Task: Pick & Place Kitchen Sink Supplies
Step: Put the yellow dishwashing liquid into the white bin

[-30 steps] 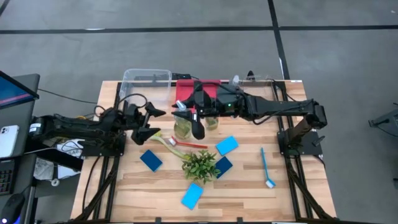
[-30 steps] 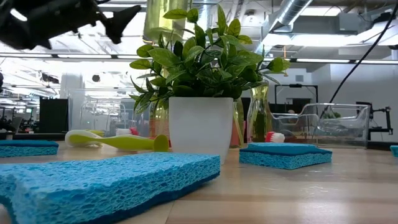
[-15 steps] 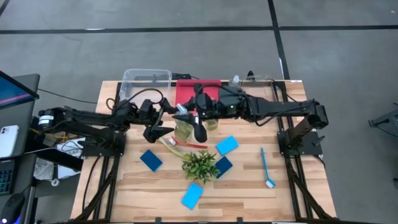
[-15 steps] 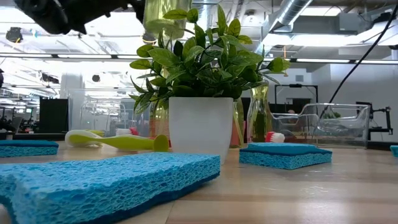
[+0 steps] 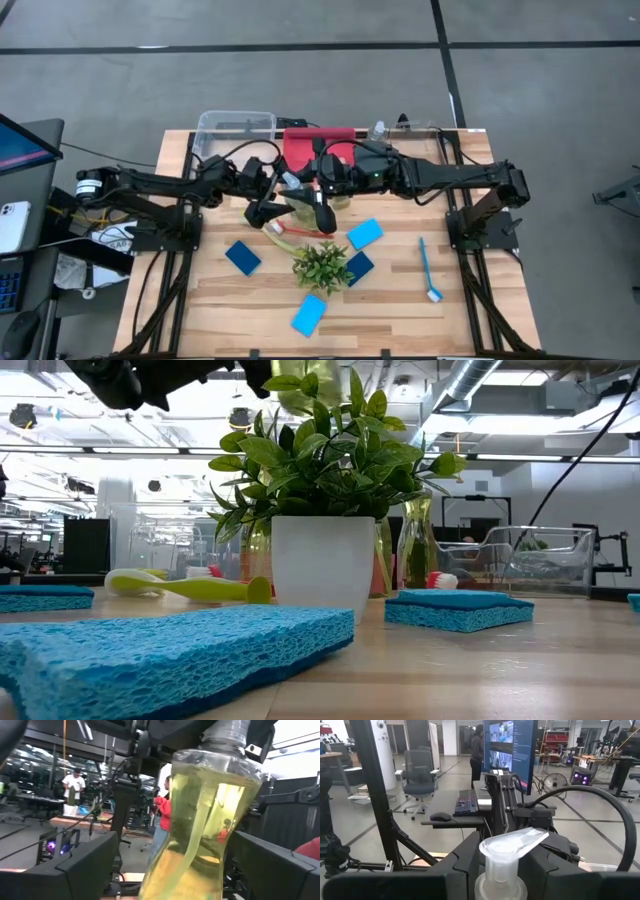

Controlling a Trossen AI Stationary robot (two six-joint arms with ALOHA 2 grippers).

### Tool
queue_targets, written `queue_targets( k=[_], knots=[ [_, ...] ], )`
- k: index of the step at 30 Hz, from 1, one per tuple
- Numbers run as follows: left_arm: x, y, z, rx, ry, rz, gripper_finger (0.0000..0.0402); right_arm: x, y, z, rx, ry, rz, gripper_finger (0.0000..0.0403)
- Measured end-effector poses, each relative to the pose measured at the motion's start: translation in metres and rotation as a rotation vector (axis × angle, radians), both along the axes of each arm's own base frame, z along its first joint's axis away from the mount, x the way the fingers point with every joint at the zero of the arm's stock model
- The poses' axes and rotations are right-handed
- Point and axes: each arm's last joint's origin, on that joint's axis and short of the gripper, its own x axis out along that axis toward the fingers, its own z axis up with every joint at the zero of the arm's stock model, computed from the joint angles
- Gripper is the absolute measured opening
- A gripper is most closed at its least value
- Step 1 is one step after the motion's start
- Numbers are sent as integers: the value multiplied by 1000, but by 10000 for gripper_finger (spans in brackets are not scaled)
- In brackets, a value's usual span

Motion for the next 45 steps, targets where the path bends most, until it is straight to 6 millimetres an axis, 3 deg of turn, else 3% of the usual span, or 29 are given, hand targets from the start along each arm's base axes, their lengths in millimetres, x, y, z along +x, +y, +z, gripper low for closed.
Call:
queue_targets(
  k=[14,29,45],
  knots=[
    [-1,-1,3,6,-13,-13,392,0,0,0,0,0,-3,94],
    [0,-18,4,53,-34,-52,392,0,-1,1,-1,-10,-5,94],
    [2,-17,3,53,-41,15,346,0,-1,1,-1,-9,-5,94]
  ],
)
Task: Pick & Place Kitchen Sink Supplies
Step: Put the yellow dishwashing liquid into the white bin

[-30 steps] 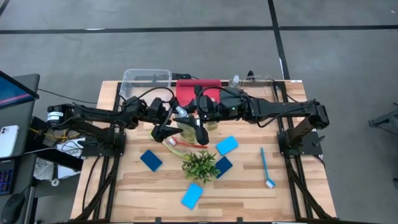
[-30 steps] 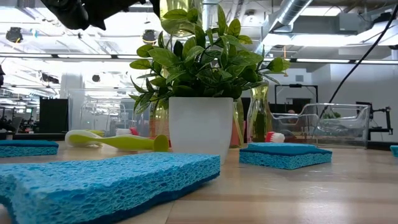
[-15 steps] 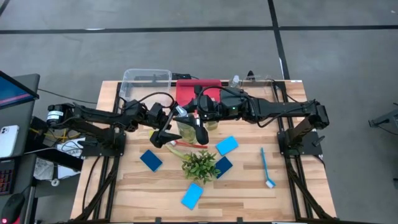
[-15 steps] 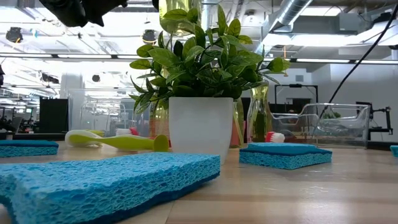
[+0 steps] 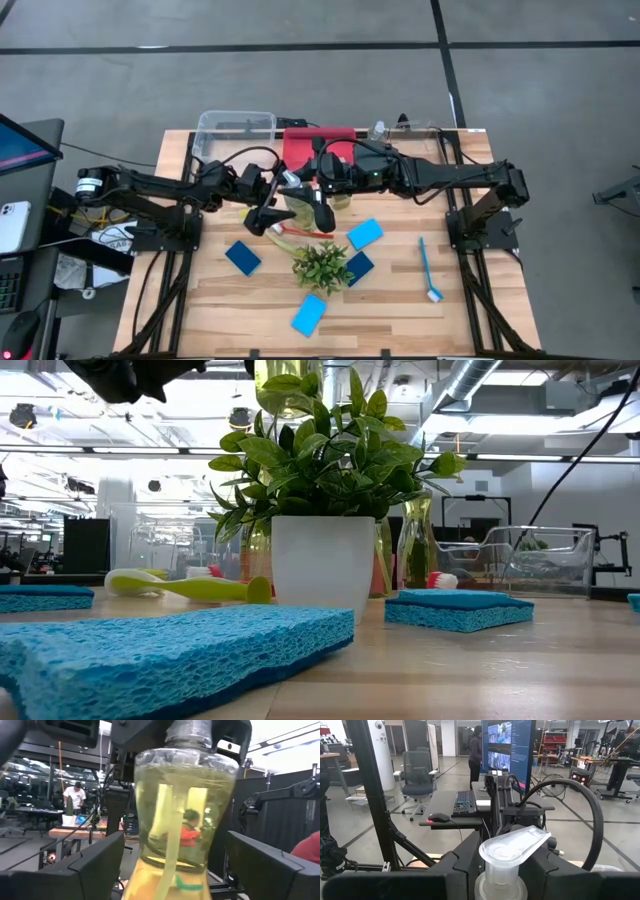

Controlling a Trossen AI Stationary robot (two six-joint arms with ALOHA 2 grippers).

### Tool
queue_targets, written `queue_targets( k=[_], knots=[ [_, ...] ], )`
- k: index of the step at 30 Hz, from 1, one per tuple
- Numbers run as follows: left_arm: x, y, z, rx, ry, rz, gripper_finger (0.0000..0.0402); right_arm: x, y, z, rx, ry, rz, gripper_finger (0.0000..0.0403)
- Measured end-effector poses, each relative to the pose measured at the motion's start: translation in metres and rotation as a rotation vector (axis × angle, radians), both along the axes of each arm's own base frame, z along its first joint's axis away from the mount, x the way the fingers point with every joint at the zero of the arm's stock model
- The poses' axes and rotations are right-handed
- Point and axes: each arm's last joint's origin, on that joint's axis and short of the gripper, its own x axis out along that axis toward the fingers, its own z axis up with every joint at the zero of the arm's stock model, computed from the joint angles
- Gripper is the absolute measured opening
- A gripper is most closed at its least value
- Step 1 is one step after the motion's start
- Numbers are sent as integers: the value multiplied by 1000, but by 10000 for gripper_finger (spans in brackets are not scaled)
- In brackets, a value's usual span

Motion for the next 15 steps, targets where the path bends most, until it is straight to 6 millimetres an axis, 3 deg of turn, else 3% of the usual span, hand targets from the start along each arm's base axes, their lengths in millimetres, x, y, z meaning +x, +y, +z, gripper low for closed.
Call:
queue_targets(
  k=[15],
  knots=[
    [27,1,-1,-6,32,-1,340,0,0,-2,0,19,0,94]
  ],
)
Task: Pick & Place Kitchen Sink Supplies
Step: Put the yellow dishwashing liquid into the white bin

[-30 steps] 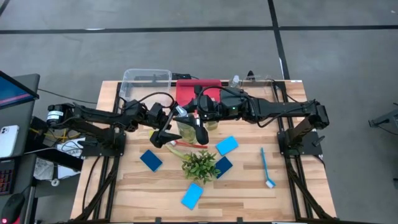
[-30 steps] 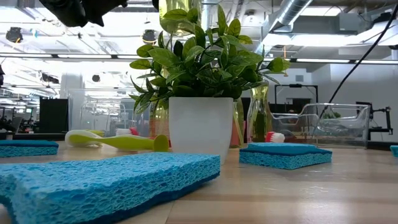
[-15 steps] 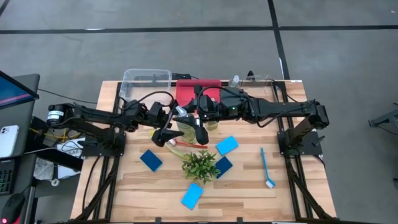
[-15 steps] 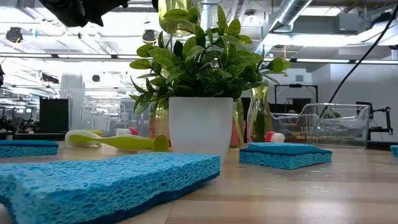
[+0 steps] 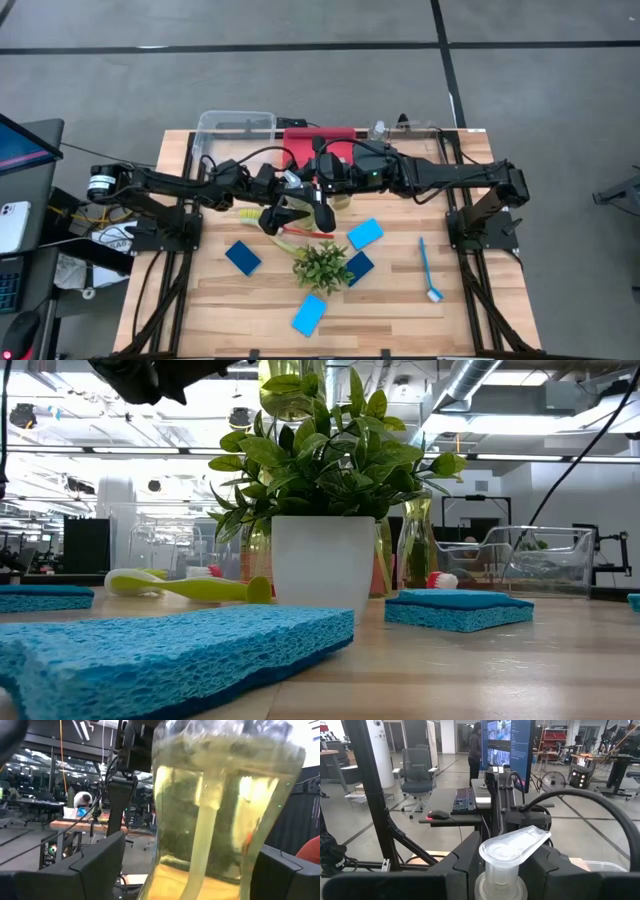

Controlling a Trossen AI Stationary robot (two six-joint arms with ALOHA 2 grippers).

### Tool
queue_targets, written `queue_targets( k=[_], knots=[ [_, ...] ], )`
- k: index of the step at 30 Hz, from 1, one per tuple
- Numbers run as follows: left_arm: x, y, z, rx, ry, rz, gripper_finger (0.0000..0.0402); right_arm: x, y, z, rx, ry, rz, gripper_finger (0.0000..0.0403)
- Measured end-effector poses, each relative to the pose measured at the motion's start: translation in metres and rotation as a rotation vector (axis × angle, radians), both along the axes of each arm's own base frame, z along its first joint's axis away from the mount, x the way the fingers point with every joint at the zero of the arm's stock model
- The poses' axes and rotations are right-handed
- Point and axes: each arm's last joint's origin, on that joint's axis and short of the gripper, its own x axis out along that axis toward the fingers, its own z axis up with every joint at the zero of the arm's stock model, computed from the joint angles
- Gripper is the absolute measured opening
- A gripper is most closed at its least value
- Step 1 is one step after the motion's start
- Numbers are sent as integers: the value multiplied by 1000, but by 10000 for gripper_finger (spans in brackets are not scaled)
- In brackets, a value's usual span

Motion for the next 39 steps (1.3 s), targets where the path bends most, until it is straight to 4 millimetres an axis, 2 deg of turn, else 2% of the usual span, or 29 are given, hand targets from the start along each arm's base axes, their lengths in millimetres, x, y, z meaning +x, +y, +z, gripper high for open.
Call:
queue_targets(
  k=[7,22,39],
  knots=[
    [-2,0,3,2,-15,-2,313,0,0,-1,0,7,0,94],
    [-3,-1,4,14,-26,-7,214,0,0,-1,8,9,1,94],
    [-2,0,4,-2,-20,0,213,0,0,-2,0,19,-4,123]
  ],
)
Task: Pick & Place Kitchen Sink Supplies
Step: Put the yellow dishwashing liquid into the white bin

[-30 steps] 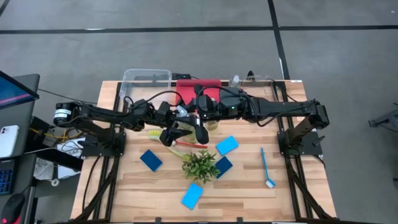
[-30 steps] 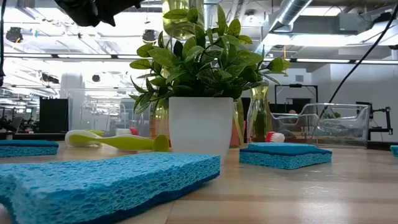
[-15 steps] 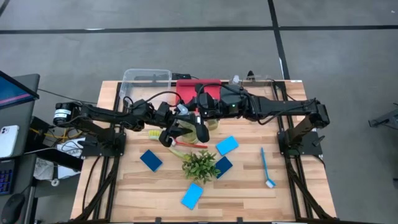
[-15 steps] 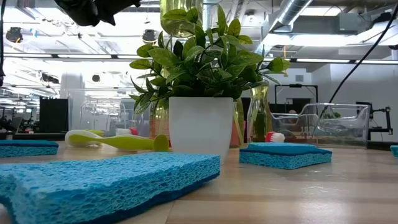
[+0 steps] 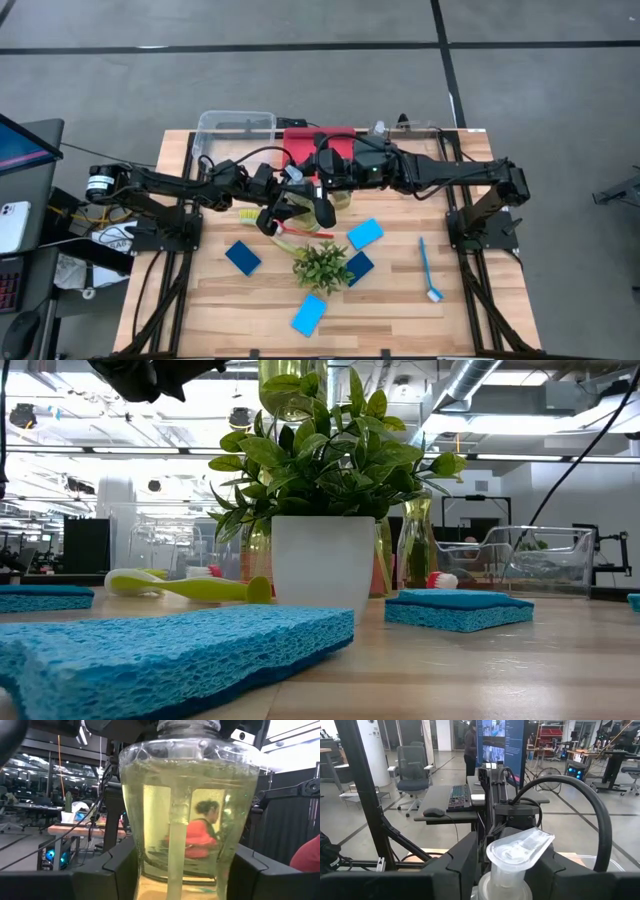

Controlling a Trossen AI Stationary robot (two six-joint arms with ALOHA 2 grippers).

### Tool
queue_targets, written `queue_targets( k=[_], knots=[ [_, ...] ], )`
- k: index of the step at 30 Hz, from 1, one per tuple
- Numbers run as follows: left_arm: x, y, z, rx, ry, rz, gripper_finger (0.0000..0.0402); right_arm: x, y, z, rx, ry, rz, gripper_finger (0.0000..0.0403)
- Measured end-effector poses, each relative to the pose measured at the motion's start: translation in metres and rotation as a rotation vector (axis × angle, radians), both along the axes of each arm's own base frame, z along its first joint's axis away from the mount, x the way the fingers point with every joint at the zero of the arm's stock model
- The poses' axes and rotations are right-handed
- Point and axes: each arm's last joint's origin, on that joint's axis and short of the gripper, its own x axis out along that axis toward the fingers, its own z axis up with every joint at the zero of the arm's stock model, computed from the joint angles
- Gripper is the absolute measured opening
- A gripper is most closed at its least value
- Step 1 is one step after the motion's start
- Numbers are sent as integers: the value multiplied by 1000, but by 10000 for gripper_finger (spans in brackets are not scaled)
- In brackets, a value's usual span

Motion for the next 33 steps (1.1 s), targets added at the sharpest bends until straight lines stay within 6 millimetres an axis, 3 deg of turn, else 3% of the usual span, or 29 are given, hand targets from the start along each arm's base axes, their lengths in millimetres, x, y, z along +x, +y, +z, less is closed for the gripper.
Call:
queue_targets(
  k=[25,33],
  knots=[
    [0,0,-1,1,2,0,218,0,0,-4,-45,36,1,120],
    [0,0,-1,1,2,1,217,0,1,-4,-45,46,4,169]
  ],
)
